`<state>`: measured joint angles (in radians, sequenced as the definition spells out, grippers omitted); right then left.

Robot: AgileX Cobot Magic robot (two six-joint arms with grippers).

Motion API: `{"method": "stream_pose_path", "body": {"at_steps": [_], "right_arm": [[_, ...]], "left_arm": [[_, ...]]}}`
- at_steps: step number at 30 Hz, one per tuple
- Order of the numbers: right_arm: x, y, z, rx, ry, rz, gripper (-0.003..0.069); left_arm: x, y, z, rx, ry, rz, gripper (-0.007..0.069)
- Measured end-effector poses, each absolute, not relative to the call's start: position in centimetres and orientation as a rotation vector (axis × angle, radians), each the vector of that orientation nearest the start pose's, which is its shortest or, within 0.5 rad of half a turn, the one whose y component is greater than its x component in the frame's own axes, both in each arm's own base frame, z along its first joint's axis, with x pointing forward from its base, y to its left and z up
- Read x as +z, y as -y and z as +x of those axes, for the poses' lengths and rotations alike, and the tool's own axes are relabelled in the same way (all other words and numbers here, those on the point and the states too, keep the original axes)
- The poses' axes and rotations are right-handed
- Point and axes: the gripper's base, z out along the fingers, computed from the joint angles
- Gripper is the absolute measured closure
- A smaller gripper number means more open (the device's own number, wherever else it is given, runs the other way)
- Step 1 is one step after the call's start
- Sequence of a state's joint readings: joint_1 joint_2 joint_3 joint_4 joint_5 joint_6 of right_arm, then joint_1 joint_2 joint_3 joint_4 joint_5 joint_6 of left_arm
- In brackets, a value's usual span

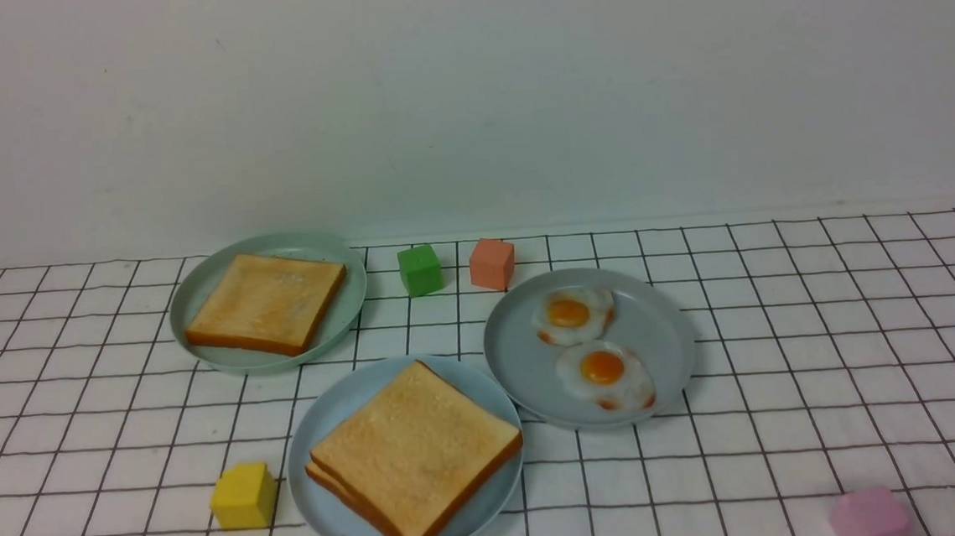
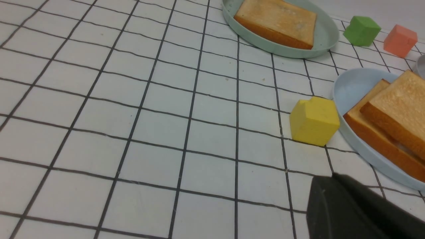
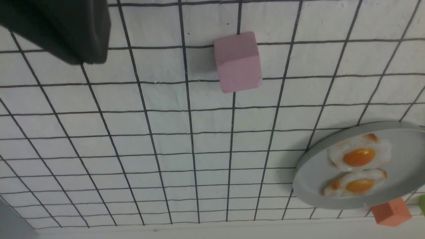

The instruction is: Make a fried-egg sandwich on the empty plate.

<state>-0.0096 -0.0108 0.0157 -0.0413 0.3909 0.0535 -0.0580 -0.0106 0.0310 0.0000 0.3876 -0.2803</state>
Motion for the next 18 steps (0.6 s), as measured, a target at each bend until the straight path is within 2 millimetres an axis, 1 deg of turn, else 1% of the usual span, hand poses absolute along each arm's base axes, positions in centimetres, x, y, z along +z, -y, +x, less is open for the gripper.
{"method": "stream_pose_path", "body": {"at_steps": [18], "right_arm": [[17.34, 0.19, 5.19, -0.01, -1.879, 0.035, 0.0601]], "left_arm": [[16.85, 0.3, 5.22, -0.231, -1.886, -0.21, 0.0628]]}}
